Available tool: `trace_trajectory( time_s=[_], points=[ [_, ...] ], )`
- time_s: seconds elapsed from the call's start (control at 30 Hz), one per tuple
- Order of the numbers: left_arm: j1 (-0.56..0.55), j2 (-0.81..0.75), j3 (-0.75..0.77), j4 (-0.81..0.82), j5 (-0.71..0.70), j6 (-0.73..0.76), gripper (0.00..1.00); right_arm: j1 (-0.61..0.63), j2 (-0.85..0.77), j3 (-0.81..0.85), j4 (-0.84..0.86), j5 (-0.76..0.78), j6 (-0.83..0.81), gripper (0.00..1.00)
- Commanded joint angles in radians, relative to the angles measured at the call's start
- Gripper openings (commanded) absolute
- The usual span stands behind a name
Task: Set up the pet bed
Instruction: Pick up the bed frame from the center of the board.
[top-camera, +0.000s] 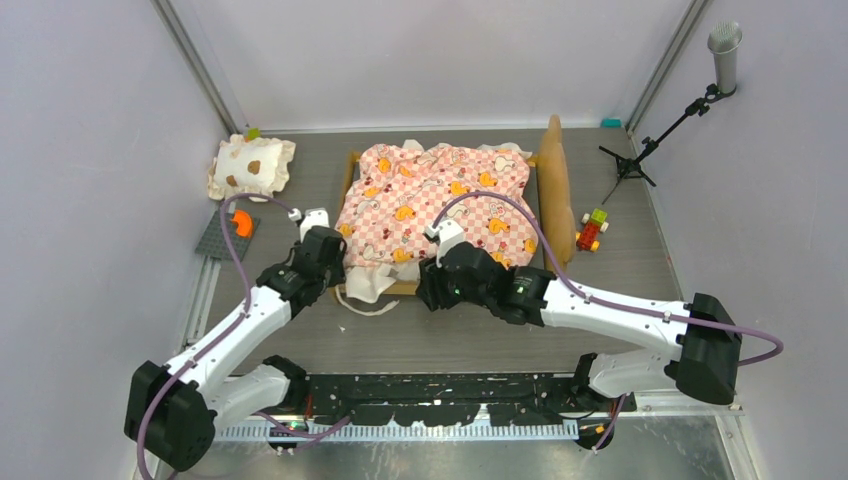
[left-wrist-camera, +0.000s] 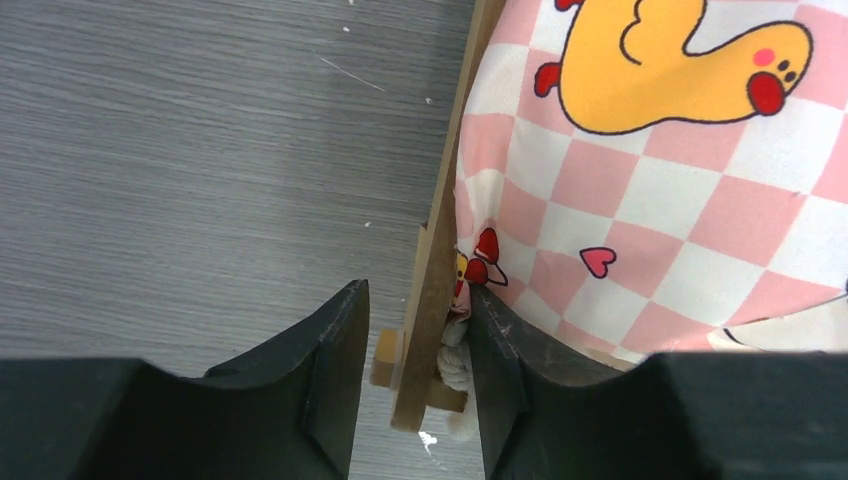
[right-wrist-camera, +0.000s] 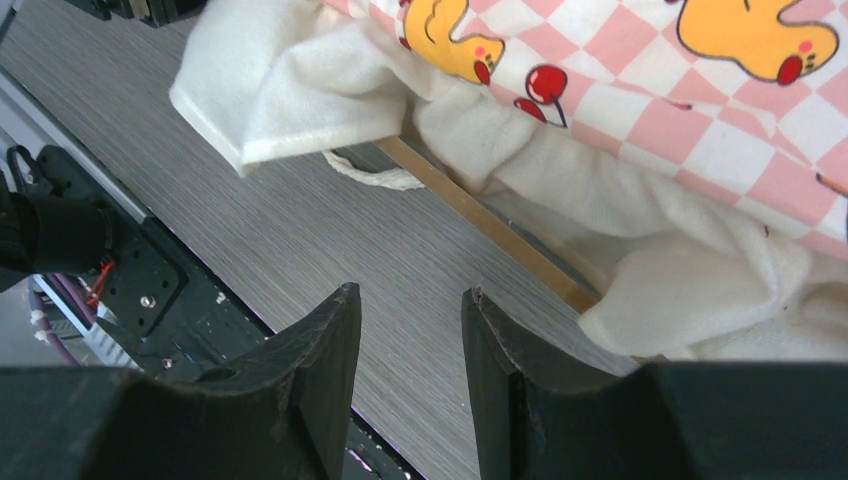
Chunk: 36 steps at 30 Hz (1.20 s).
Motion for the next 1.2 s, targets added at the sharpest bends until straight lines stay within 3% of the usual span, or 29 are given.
trace_trajectory(
  time_s=[0.0, 0.07, 0.13, 0.17, 0.3, 0.5, 0.67, 0.83, 1.17],
  points=[
    [-0.003, 0.020, -0.027, 0.065, 0.030, 0.006, 0.41, 0.007, -0.052, -0.029, 0.042, 0.017, 0.030, 0.47],
    [-0.003, 0.019, -0.029, 0.068, 0.034, 0.006, 0.27, 0.008, -0.062, -0.041, 0.045, 0.022, 0.035, 0.47],
    [-0.003, 0.015, -0.026, 0.069, 0.038, 0.005, 0.02, 0.009, -0.074, -0.055, 0.052, 0.030, 0.038, 0.47],
    [-0.003, 0.013, -0.020, 0.064, 0.042, 0.003, 0.00, 0.009, -0.081, -0.063, 0.057, 0.031, 0.039, 0.47],
    [-0.003, 0.010, 0.022, 0.039, 0.096, -0.006, 0.00, 0.016, -0.114, -0.122, 0.115, 0.040, 0.034, 0.47],
    [-0.003, 0.062, 0.173, -0.050, 0.230, -0.017, 0.00, 0.055, -0.158, -0.299, 0.378, 0.086, 0.025, 0.47],
    [-0.003, 0.087, 0.280, -0.119, 0.248, -0.034, 0.00, 0.165, -0.107, -0.393, 0.629, 0.264, 0.003, 0.47],
    [-0.003, 0.121, 0.360, -0.153, 0.267, -0.042, 0.00, 0.264, 0.042, -0.469, 0.973, 0.469, -0.020, 0.49],
    [-0.002, 0.153, 0.433, -0.198, 0.317, -0.046, 0.00, 0.282, 0.499, -0.412, 1.511, 0.668, -0.001, 0.56]
  ],
)
